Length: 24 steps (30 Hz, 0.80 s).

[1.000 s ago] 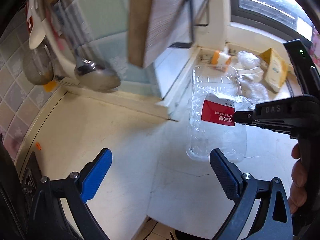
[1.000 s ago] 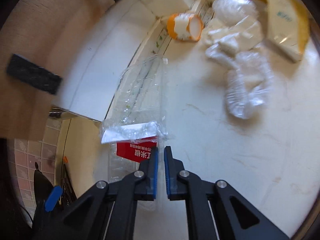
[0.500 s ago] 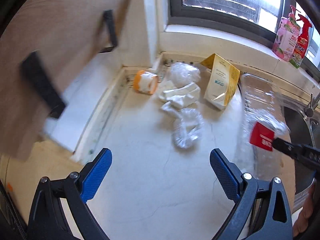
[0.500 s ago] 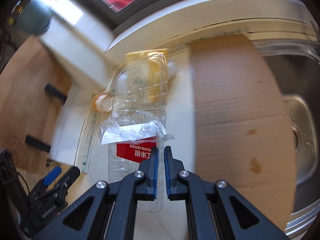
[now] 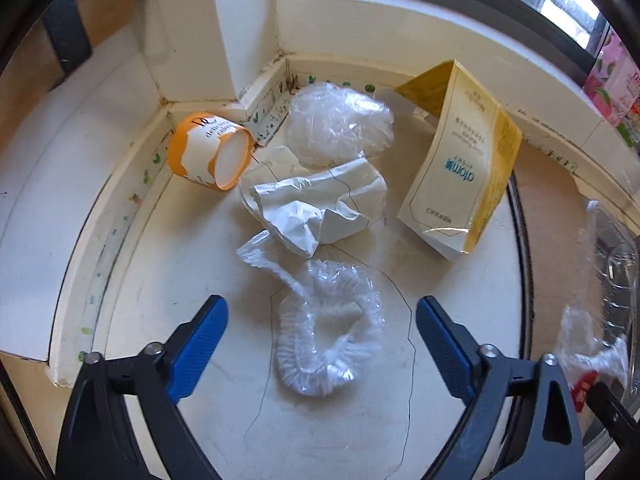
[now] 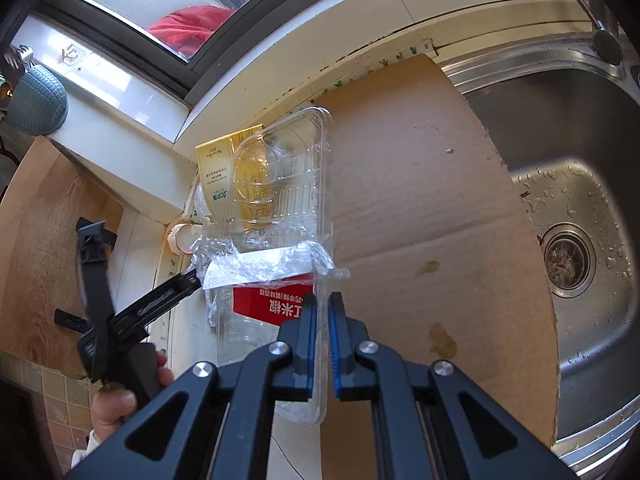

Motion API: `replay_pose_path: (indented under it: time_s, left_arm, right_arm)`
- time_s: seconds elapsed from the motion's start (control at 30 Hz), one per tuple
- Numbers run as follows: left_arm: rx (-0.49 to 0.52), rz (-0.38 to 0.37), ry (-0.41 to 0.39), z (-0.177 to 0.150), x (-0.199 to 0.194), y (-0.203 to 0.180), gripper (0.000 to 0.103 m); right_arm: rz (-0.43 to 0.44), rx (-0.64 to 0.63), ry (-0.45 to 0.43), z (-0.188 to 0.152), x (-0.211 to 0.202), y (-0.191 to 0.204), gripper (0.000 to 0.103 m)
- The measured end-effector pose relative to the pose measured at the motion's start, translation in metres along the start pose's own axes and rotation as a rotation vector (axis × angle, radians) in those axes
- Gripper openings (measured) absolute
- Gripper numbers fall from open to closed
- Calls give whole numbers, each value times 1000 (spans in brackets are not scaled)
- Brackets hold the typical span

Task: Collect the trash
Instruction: 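Grasp the crumpled clear plastic bag with the left tool while the right tool holds the tray, then carry the plastic bag and tray down toward the bin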

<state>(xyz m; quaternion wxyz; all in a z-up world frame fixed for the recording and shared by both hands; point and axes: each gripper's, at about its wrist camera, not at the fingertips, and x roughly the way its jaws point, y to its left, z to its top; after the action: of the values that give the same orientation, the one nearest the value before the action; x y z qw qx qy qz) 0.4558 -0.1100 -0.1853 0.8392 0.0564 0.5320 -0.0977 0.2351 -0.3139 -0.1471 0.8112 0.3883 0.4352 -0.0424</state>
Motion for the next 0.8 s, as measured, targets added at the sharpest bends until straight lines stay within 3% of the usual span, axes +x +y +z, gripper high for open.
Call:
replay_pose_path:
  time_s: [0.2,0.27,0.3,0.5,0.8]
  left_arm:
    - [-7,36,35,-2,15,-7,46]
    - [-27,25,44,-5,17,-5,18]
    - [-37,22,45,-6,17,-4,12]
    - [-55,7,-3,-25,-12,8,6]
    - [-16,-33,-93,-86,-104,15,5]
  right_arm:
    - [21,-8,10,-4,-2,-1,6]
    - [25,-10,13,-6,-4,-1,6]
    - [29,-10,13,-7,-5,-1,6]
    - [40,-22,1,-14,-17,2,6]
    - [65,-59,-33,-48,-59,20,6]
